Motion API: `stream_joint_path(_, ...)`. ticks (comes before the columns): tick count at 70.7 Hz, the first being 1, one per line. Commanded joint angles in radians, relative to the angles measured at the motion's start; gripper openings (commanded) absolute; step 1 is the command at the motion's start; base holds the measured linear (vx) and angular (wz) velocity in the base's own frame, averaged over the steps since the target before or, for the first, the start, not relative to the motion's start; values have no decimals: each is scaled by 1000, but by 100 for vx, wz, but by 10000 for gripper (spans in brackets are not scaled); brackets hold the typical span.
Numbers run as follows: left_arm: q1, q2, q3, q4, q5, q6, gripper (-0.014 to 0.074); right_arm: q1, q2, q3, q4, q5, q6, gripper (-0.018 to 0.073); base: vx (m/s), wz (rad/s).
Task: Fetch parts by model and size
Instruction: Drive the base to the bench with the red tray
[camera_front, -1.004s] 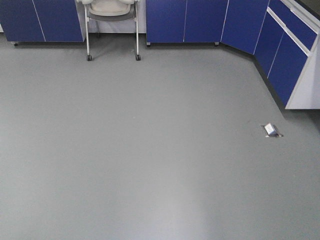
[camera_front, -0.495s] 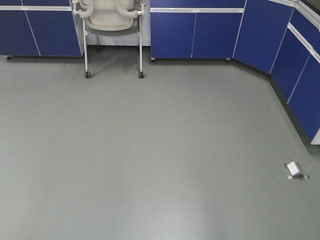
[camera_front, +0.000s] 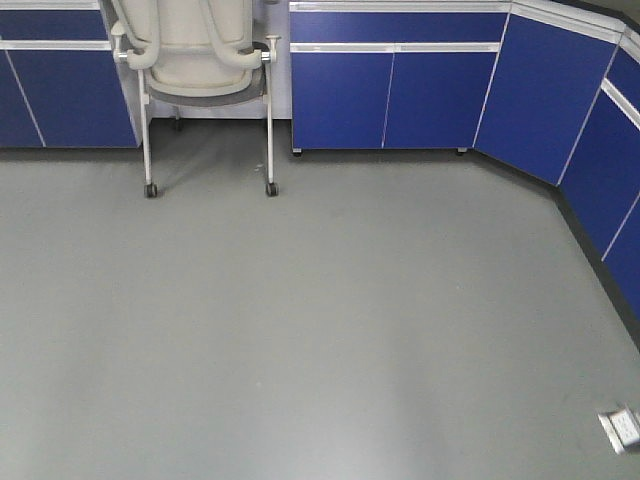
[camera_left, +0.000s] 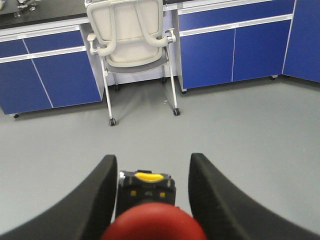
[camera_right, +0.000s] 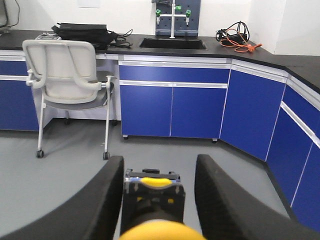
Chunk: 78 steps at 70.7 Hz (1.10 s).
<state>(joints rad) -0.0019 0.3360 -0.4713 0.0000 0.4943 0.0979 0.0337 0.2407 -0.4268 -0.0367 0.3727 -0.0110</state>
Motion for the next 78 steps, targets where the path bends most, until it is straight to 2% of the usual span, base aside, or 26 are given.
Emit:
stream_joint_path(1, -7, 9, -26, 0, -82, -3, -4, -7, 9, -27, -6, -88, -1, -8, 55, -6)
stream_joint_path(52, -7, 9, -26, 0, -81, -3, -4, -7, 9, -27, -6, -84, -1, -8, 50, -2)
stream_joint_path(78, -7, 9, -26, 0, -81, -3, -4, -7, 9, -27, -6, -84, -1, -8, 30, -37)
